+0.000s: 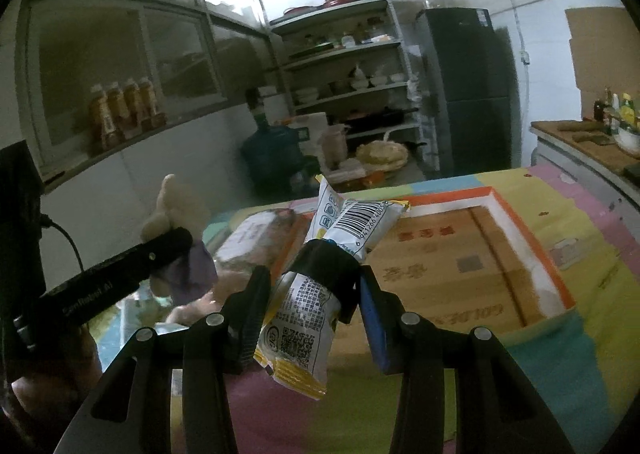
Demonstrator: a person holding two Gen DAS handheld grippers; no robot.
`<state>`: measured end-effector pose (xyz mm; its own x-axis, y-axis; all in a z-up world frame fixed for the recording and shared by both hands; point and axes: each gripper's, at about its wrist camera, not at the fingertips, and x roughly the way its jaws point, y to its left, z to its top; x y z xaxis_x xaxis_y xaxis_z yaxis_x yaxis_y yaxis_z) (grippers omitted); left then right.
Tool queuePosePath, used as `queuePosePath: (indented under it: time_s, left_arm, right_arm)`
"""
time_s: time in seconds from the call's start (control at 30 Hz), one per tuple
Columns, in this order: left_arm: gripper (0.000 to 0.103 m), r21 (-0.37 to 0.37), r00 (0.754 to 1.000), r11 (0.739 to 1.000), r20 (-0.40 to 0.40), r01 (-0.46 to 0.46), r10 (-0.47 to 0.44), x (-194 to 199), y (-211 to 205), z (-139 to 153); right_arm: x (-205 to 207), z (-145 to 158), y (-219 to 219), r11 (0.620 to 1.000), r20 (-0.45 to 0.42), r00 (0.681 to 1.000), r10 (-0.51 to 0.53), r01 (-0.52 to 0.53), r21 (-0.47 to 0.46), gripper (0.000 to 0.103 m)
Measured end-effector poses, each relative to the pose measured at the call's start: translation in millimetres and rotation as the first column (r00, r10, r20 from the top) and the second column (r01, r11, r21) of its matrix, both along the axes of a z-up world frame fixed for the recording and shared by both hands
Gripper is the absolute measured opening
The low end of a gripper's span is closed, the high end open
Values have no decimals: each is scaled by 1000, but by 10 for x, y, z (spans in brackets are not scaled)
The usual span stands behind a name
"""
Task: Organize soft objects
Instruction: 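Carry teddy bear and snack bag into the cardboard box lid and release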
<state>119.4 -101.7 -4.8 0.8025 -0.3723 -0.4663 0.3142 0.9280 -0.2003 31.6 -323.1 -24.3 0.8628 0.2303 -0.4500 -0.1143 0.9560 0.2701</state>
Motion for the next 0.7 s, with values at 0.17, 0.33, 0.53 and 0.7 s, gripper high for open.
queuePosePath:
  time_s: [0.17, 0.33, 0.53, 0.7]
  left_arm:
    - [32, 10, 999, 999, -17, 42, -41, 72, -309, -30]
    - [32, 15, 996, 997, -42, 78, -77, 138, -617, -107]
    - [32, 18, 991, 994, -75, 109, -107, 228, -904, -211]
    - [32, 30, 987, 991, -103, 129, -125, 314, -1171, -318]
  right_arm:
    - [35, -9, -247, 999, -5, 1000, -29, 28, -15, 45]
    - [72, -46, -508, 998, -16, 998, -60, 60, -31, 45]
    - [145, -112, -776, 994, -33, 995, -94, 92, -58, 45]
    - [210, -172, -970, 992, -54, 993, -106, 102, -73, 45]
